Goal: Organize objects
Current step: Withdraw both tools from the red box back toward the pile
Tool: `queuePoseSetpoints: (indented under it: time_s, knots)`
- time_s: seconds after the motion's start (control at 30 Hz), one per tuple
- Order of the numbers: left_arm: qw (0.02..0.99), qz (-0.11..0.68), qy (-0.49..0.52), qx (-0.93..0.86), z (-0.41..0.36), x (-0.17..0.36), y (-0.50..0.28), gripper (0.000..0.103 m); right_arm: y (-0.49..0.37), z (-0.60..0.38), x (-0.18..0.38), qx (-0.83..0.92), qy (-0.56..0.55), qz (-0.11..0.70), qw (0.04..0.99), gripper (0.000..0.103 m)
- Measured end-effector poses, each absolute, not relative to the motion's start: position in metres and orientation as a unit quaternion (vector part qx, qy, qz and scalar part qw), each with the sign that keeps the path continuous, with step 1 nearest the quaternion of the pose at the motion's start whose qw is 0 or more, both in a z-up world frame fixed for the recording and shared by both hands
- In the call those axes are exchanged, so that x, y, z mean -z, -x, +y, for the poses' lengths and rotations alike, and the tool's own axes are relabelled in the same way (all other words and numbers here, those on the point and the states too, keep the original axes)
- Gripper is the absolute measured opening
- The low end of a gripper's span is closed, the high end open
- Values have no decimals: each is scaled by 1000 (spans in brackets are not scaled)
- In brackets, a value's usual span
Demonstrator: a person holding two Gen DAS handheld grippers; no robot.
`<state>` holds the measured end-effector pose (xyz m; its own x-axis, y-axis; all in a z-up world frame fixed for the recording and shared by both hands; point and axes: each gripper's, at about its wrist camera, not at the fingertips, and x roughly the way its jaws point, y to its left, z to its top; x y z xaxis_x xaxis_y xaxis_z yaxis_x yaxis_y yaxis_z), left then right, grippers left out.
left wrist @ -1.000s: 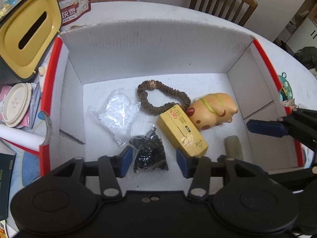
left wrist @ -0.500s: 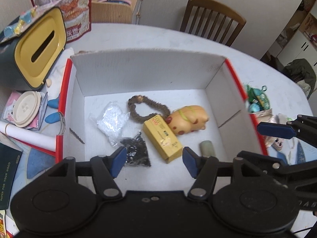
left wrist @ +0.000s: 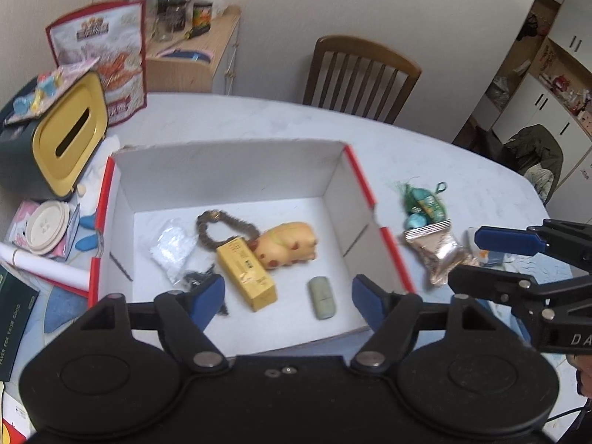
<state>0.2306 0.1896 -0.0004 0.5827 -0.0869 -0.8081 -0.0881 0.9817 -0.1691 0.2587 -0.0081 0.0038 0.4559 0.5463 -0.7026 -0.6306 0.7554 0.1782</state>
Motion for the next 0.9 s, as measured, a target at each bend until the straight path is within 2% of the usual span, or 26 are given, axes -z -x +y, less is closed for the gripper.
queuePoseSetpoints:
  time_s: [0.1, 0.33, 0.47, 0.6, 0.9]
  knots:
    - [891, 445, 87, 1, 175, -7, -225, 82, -252, -28, -9, -346, 46, 381, 856, 63]
    - [897, 433, 84, 12, 140, -12, -218, 83, -243, -82, -12, -329, 26, 377, 866, 64]
    - [902, 424, 73, 23, 116, -12, -215, 87, -236, -113, -8, -321, 20, 371, 871, 73]
    - [906, 417, 61, 34, 90, -9, -216, 94, -230, -144, -2, -308, 17, 368, 877, 75]
    - [907, 414, 53, 48, 41, 1, -226, 102, -224, -192, 20, -279, 14, 373, 885, 79]
